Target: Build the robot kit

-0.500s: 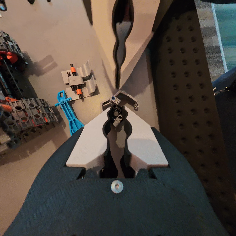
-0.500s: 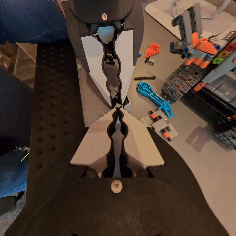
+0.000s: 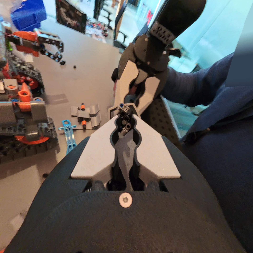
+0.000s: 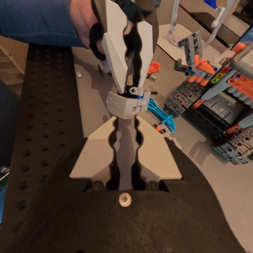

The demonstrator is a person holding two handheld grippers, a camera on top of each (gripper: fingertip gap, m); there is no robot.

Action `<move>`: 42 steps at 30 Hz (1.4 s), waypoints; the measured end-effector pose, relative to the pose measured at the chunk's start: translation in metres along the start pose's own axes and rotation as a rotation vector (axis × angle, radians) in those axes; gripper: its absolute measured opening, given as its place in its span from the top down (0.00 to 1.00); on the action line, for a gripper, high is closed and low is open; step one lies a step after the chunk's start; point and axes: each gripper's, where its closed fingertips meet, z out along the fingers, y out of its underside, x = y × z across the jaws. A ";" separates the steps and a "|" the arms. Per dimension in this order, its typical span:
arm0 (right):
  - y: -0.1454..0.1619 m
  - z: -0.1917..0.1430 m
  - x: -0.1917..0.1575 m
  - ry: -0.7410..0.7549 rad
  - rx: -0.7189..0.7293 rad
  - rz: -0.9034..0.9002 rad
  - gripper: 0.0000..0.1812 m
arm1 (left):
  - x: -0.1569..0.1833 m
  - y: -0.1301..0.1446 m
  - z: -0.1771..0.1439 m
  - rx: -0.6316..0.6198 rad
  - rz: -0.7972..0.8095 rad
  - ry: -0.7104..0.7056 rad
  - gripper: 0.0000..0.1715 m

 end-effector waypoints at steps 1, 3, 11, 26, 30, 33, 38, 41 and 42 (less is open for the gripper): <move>-0.005 -0.002 0.001 0.008 0.028 -0.008 0.97 | 0.005 -0.002 -0.001 0.015 -0.018 0.039 0.93; -0.012 -0.008 0.006 0.038 0.075 -0.012 0.98 | 0.005 -0.004 -0.001 0.038 -0.010 0.042 0.93; -0.019 -0.012 0.008 0.087 0.103 -0.051 1.00 | 0.012 -0.003 -0.002 0.019 0.066 0.066 0.91; -0.010 0.002 0.006 0.190 -0.029 -0.267 1.00 | 0.011 0.013 -0.006 -0.045 0.053 0.065 0.89; -0.003 0.006 0.003 0.181 -0.066 -0.288 1.00 | 0.014 0.025 -0.002 -0.114 0.072 0.085 0.92; 0.004 0.009 0.003 0.164 -0.090 -0.265 1.00 | 0.007 0.037 0.003 -0.175 0.125 0.026 0.92; 0.019 0.016 0.000 0.107 -0.156 -0.184 1.00 | 0.002 0.051 0.009 -0.250 0.186 -0.027 0.92; 0.019 0.010 -0.003 0.040 -0.118 -0.067 1.00 | -0.001 0.052 0.009 -0.265 0.228 -0.072 0.92; 0.020 0.008 -0.005 0.010 -0.120 -0.049 1.00 | -0.001 0.053 0.009 -0.271 0.242 -0.082 0.92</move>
